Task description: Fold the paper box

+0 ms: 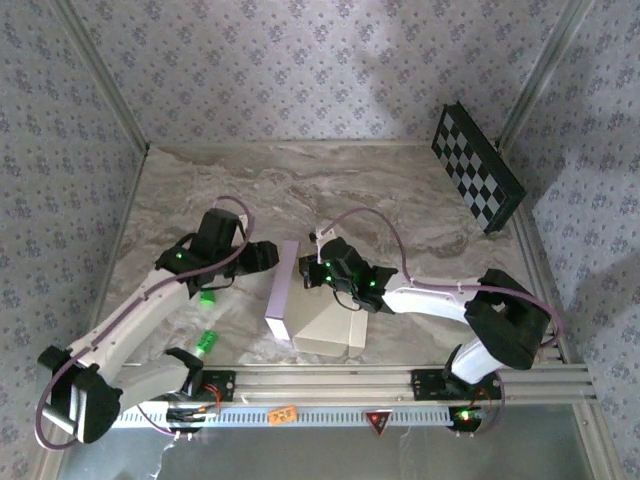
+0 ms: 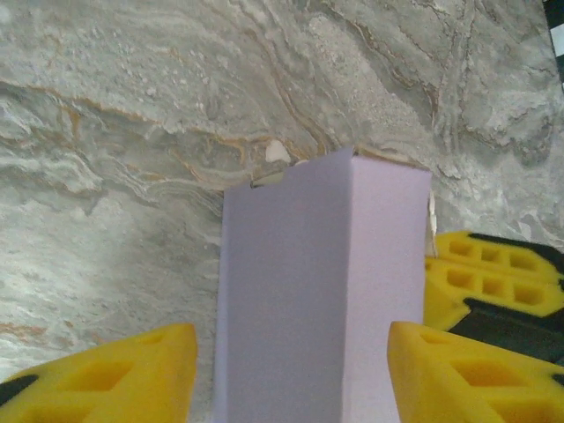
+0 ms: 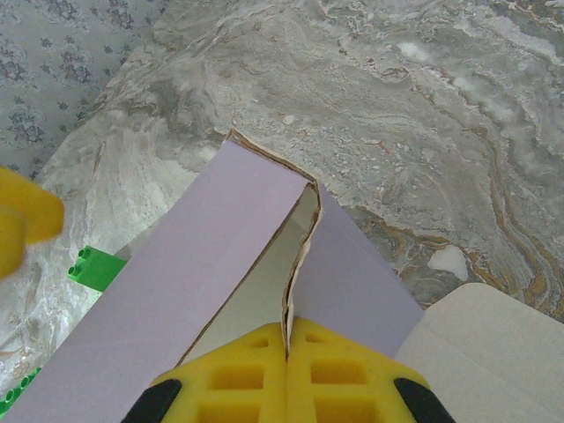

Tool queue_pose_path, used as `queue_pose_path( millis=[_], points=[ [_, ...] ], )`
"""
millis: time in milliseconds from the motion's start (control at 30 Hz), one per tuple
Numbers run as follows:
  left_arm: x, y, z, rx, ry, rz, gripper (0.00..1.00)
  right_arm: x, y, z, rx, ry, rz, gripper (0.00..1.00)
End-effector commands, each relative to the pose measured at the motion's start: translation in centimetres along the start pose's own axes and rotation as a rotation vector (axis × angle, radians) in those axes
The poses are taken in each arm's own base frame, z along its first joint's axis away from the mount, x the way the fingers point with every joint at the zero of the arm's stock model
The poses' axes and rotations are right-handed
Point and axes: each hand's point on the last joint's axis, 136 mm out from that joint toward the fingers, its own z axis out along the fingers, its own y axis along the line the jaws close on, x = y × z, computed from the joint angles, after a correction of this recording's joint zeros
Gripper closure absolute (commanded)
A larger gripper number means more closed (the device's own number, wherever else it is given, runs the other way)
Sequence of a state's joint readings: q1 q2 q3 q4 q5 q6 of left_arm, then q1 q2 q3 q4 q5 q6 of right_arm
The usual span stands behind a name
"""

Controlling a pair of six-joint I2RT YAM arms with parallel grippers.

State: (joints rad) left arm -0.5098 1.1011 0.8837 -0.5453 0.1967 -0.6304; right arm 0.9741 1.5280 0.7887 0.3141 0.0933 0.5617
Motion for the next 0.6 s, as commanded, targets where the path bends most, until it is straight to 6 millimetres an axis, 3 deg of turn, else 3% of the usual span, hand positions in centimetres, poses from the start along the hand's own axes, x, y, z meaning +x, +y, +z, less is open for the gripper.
queue_pose_path(
  millis=[0, 100, 267, 567],
  points=[
    [-0.8, -0.1, -0.2, -0.049, 0.038, 0.003, 0.37, 6.4, -2.7, 0.4, 0.083, 0.208, -0.013, 1.00],
    [-1.5, -1.7, 0.4, -0.013, 0.061, 0.032, 0.31, 6.3, -2.7, 0.4, 0.083, 0.206, -0.012, 1.00],
    [-2.5, -2.6, 1.8, -0.046, 0.088, 0.055, 0.27, 6.1, -2.8, 0.2, 0.087, 0.201, -0.008, 1.00],
    [-2.7, -4.6, 4.3, -0.015, 0.169, 0.108, 0.21, 5.9, -2.9, 0.2, 0.086, 0.199, -0.008, 1.00]
  ],
)
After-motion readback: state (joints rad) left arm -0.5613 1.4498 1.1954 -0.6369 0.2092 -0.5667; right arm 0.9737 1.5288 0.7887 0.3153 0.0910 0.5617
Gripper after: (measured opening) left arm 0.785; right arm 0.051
